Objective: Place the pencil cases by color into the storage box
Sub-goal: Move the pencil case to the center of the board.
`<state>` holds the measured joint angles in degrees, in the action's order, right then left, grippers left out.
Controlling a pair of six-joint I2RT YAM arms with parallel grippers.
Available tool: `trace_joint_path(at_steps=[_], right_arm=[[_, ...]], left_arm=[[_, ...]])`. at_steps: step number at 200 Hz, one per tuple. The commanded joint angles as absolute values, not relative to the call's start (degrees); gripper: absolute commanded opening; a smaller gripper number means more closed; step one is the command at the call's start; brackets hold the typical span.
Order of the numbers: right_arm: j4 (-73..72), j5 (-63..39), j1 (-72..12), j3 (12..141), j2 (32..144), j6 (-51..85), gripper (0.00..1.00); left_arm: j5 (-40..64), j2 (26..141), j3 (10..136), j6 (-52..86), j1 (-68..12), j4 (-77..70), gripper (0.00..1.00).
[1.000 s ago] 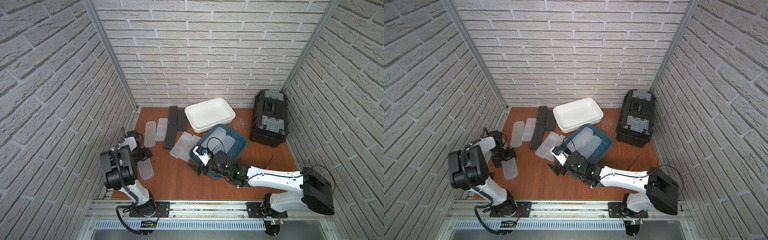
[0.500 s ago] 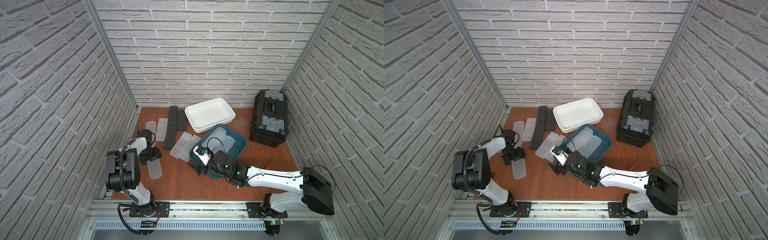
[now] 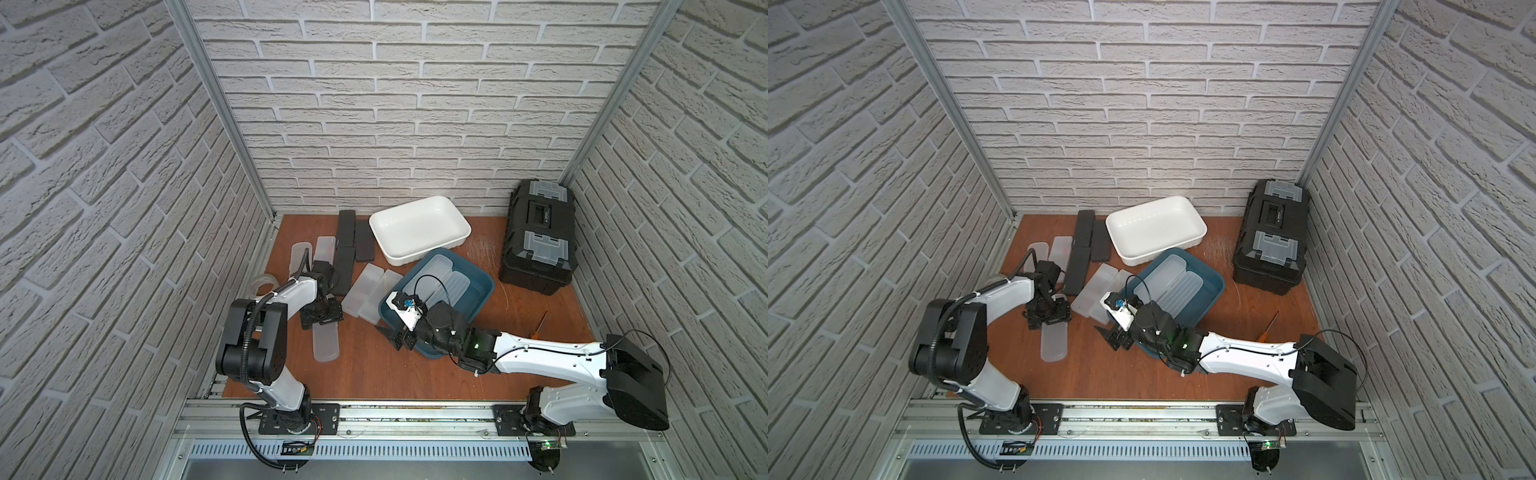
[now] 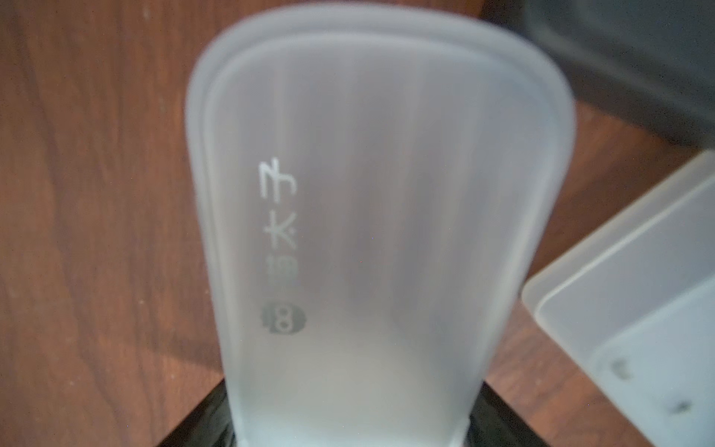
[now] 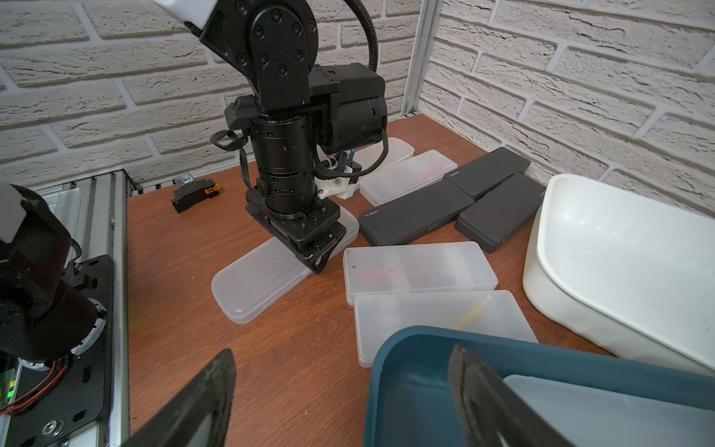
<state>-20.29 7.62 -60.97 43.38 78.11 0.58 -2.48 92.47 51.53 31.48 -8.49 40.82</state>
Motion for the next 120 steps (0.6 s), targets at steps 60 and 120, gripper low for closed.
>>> trace_joint_path(at_steps=[60, 120], right_arm=[[-21.0, 7.4, -61.1, 43.9, 77.3, -0.1, 0.87], [-21.3, 6.8, -61.1, 43.7, 77.1, 0.1, 0.87]], left_arm=[[-4.8, 87.7, 55.2, 21.4, -9.4, 42.3, 0.96], [-3.1, 82.4, 51.3, 18.9, -9.6, 43.2, 0.98]])
